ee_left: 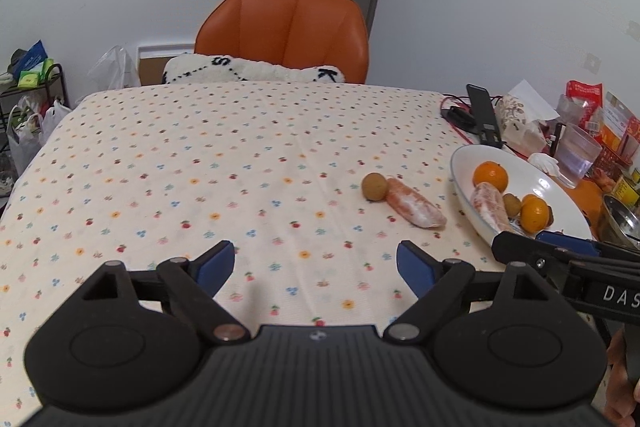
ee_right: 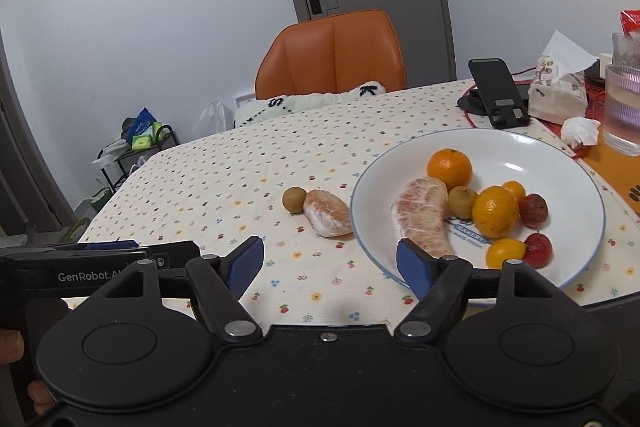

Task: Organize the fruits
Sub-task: 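Move both grippers from the plate toward the remaining pomelo segment and kiwi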

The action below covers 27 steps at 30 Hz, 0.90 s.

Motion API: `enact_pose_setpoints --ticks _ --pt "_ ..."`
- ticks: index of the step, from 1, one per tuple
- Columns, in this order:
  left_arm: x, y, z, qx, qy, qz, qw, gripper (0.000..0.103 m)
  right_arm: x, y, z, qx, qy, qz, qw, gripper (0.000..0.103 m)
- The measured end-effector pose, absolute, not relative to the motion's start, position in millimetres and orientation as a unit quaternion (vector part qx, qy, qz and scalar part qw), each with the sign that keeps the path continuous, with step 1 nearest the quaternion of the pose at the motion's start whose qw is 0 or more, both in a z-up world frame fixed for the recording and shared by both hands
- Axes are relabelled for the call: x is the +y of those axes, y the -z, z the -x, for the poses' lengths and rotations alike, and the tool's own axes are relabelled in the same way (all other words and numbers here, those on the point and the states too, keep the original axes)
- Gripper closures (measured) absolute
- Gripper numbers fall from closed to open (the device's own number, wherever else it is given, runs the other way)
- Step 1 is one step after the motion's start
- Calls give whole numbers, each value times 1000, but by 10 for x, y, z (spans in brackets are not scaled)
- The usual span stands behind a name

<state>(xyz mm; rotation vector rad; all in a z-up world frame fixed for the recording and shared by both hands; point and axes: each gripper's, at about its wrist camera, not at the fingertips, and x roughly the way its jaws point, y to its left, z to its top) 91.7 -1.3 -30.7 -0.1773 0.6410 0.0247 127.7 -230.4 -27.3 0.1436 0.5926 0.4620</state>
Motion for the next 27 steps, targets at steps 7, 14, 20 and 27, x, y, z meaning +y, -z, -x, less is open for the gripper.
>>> enact_pose_setpoints --ticks 7,14,20,27 --pt "151 348 -906 315 -18 103 943 16 -2157 286 -1318 292 -229 -55 927 32" --pt "253 383 -942 315 -14 116 942 16 -2001 300 -1405 291 -229 -27 929 42" --pt "305 388 -1008 313 -5 121 942 16 -1872 303 -1514 291 -231 -4 928 45" --pt "336 389 -1105 310 0 122 943 16 -1743 348 -1673 299 -232 15 925 52"
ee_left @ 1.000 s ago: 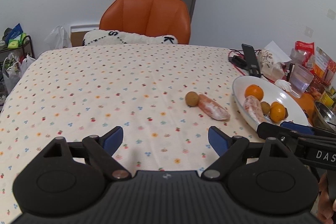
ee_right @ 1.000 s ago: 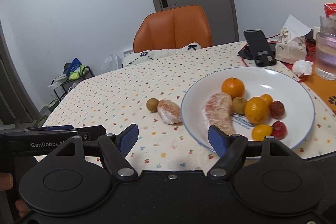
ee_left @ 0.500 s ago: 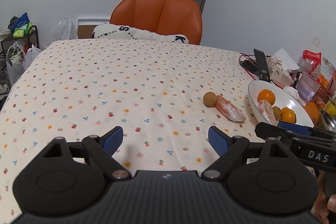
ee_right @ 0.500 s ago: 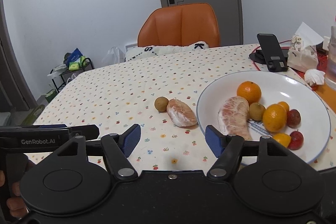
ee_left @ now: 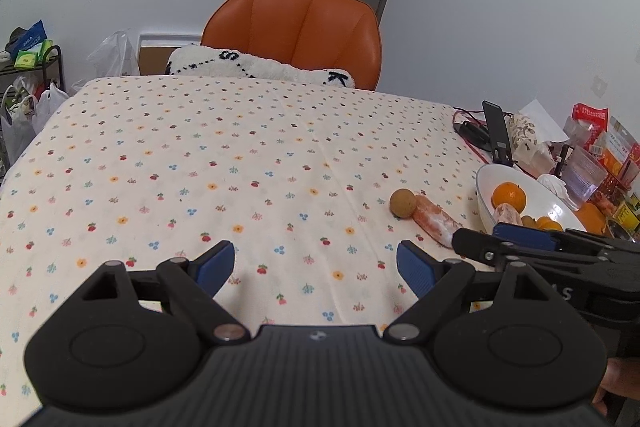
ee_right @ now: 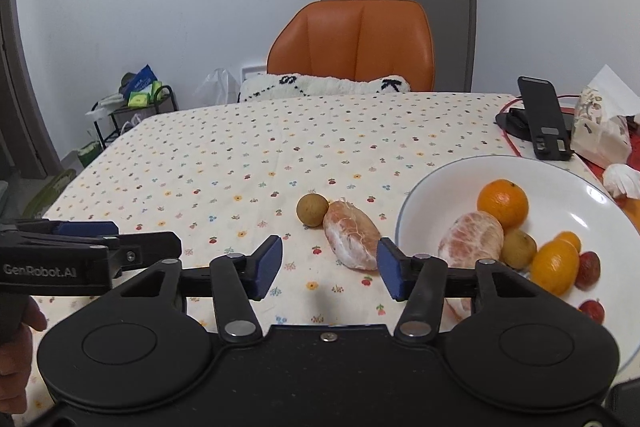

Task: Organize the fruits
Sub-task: 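Move both grippers from the plate toward the remaining pomelo segment and kiwi, then grasp the pomelo segment with the right gripper while the left grasps the brown kiwi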

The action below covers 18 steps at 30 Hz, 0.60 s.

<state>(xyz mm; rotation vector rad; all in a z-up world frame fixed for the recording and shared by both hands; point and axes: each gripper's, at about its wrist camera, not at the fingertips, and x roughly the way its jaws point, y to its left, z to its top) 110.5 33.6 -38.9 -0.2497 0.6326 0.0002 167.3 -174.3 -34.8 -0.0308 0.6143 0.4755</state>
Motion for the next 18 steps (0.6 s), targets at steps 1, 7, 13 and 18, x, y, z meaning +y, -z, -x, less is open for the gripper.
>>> enact_pose_setpoints --ticks 1,7,13,18 --pt "343 391 -1118 310 0 124 943 16 -1727 358 -1692 300 -231 17 925 52" --pt "380 419 -1189 312 1 125 942 16 -1632 415 -1799 304 -225 40 925 56" --pt "410 447 -1257 313 3 129 941 16 -1523 431 -1876 303 -219 70 925 57" --pt "430 468 -1296 313 5 130 941 16 -1434 466 -1957 309 -219 93 921 61"
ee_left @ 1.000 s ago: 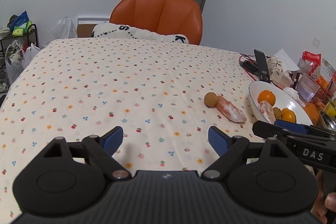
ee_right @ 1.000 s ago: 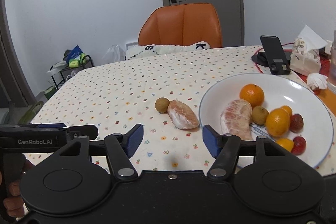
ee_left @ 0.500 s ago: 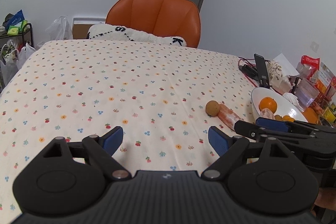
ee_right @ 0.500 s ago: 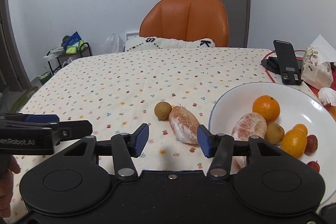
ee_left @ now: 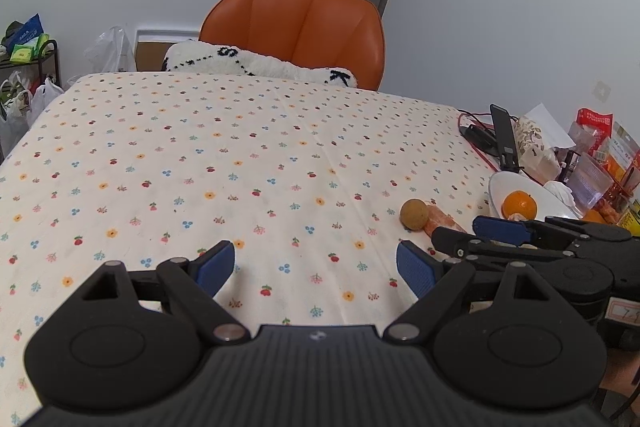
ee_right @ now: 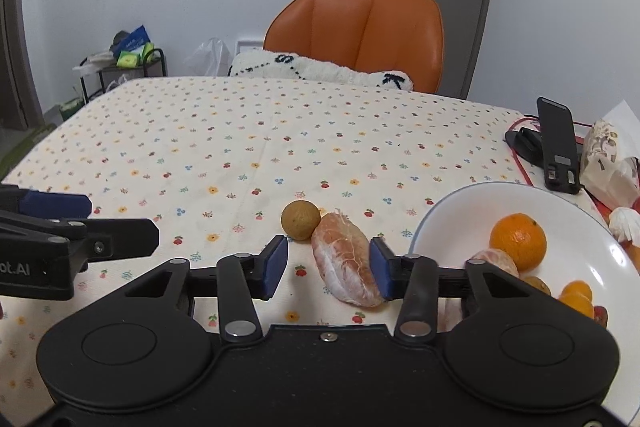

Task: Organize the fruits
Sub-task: 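Grasp the pomelo segment with the right gripper while the left grasps the brown kiwi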

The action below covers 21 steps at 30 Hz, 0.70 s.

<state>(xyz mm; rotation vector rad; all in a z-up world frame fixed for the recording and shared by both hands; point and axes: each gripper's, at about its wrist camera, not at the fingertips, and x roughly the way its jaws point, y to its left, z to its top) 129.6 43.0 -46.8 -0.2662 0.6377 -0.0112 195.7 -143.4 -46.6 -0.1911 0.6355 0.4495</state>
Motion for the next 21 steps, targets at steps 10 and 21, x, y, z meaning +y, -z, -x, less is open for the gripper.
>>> enact_pose_setpoints --ticks 10,21 --pt "452 474 -1356 315 5 128 941 16 -1348 501 -2042 309 -213 124 918 69" --pt "416 496 -1384 317 8 124 940 16 -1389 454 -1920 314 -285 84 902 81"
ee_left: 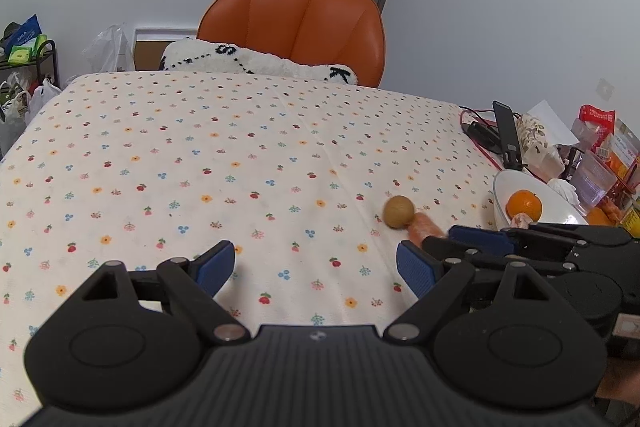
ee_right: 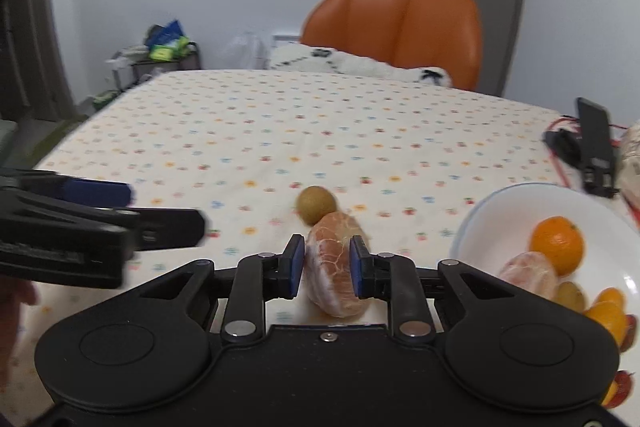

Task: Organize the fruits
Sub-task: 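Grasp the pomelo segment with the right gripper while the left grasps the brown kiwi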

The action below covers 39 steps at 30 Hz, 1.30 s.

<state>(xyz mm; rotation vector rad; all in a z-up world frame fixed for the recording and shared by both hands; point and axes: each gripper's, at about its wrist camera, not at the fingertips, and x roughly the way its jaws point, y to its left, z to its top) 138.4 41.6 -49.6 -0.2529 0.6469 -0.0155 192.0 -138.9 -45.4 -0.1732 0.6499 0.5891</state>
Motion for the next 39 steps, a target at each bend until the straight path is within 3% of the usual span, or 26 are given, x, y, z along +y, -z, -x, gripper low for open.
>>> enact_pose_setpoints --ticks 3,8,12,17,23,36,39 --pt "425 498 -1389 317 6 121 941 17 -1385 447 -1882 316 -290 74 901 81" --pt "419 470 -1422 314 12 104 944 19 -1465 500 -1848 323 -277 44 904 68" --pt "380 450 -1483 310 20 95 946 19 -1399 561 -1821 319 -272 63 906 64" --pt "291 449 -1593 309 31 84 947 26 -1406 596 -1801 314 -266 75 908 71" --pt "140 468 -1767 316 47 75 945 39 -1523 592 -1670 314 -275 68 906 71" --pt "-190 652 -2102 329 62 47 941 48 -1797 598 -1427 321 -271 42 907 71" --pt "-210 668 -2129 324 58 40 943 54 -1815 598 -1425 321 -269 37 907 71"
